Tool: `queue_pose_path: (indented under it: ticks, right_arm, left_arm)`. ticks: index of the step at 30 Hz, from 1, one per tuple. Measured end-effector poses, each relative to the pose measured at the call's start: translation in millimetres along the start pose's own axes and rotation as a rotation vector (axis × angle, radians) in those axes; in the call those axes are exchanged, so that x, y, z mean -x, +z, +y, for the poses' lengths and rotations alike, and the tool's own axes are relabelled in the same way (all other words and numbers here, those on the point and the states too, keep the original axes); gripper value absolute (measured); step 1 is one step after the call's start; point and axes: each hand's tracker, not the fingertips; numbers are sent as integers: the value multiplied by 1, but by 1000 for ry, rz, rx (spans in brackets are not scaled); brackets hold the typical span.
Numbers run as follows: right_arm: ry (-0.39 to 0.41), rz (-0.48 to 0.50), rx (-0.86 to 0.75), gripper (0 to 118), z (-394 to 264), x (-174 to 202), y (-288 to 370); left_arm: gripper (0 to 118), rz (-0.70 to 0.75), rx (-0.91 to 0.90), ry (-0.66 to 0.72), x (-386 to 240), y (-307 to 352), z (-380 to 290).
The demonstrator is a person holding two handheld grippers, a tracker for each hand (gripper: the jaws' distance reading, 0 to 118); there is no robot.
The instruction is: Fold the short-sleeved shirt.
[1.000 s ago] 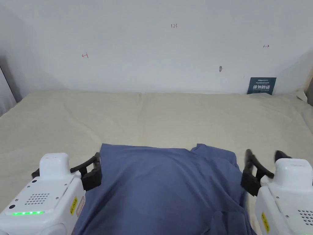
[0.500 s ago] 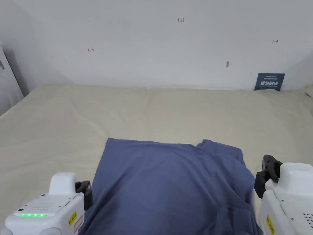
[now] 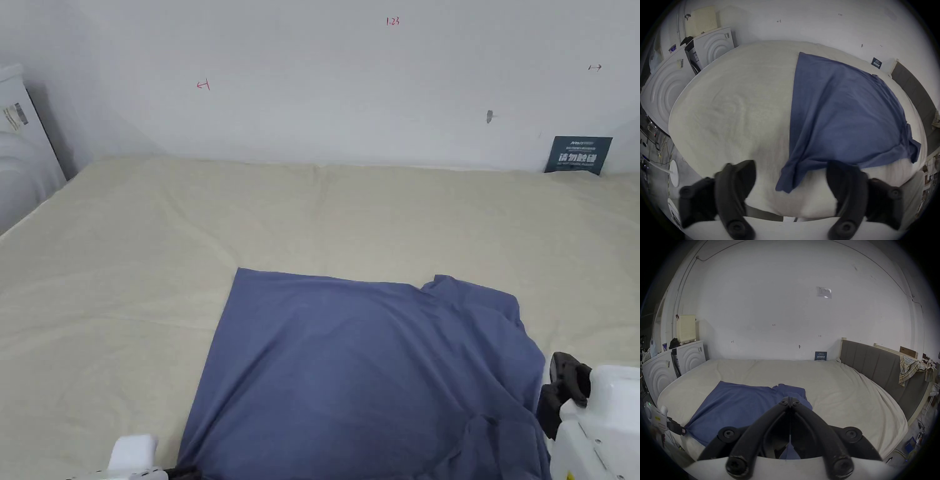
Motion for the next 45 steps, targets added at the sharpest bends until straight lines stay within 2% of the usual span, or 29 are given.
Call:
queue_pose_path:
  ticks: [2, 4, 5, 6, 7, 8, 9, 10, 11, 12, 16, 18, 19, 20, 21, 22, 24, 27, 33, 36, 39, 45]
  right_arm:
    - [-3, -7, 14, 0, -3, -2, 0]
    - [-15, -17, 39, 0, -6, -8, 3]
    - [-23, -21, 48, 0, -7, -12, 5]
    - [-33, -29, 67, 0, -9, -14, 6]
    - [-42, -40, 98, 3, -13, -19, 6]
    - [-51, -43, 136, 16, -19, -24, 4]
    - [-65, -47, 181, 39, -28, -30, 2]
    - [-73, -57, 248, 72, -38, -33, -4]
    - [-79, -59, 321, 86, -49, -37, -8]
    - [-97, -68, 366, 88, -64, -42, -12]
    - [-55, -87, 566, 88, -117, -47, -28]
    - [-45, -53, 613, 86, -131, -41, -32]
    - [-40, -43, 634, 82, -136, -39, -34]
    - [-35, -33, 653, 71, -139, -36, -37]
    - [-41, -23, 641, 49, -141, -35, -38]
    - [-43, -26, 629, 1, -143, -32, -39]
    - [-35, -46, 621, 2, -142, -28, -43]
    - [-54, -23, 594, 2, -129, -30, -41]
    - [-70, -35, 462, 2, -76, -36, -52]
    - [-97, -35, 418, 2, -52, -39, -76]
    - [-88, -41, 407, 2, -40, -37, -109]
    - [-88, -83, 493, 2, -45, -38, -186]
  left_arm:
    - [69, 1, 17, -6, -3, -14, -1]
    - [34, -80, 59, 7, -2, -21, -5]
    - [32, -32, 30, -4, -5, -18, -6]
    - [19, -34, 7, -1, -6, -13, -6]
    - [7, -96, 2, 14, -3, -9, -5]
    - [7, -128, 2, 40, -1, -6, -5]
    - [7, -95, -13, 45, -2, -3, -4]
    - [7, -98, -27, 43, -3, 1, -3]
    - [7, -110, -48, 53, -3, 5, -1]
    - [7, -125, -57, 68, -1, 11, 2]
    - [7, -163, -88, 87, -5, 25, 12]
    - [7, -167, -95, 80, -8, 27, 15]
    - [7, -167, -96, 80, -9, 27, 16]
    - [7, -168, -93, 78, -9, 25, 17]
    - [7, -164, -97, 75, -10, 25, 17]
    - [7, -168, -94, 77, -10, 25, 18]
    - [7, -168, -86, 80, -9, 23, 19]
    - [7, -164, -85, 93, -6, 22, 23]
    - [7, -193, -126, 150, 2, 23, 59]
    - [7, -190, -150, 160, 0, 15, 91]
    - [7, -176, -156, 135, -8, -1, 121]
    - [7, -124, -72, 73, -23, -62, 175]
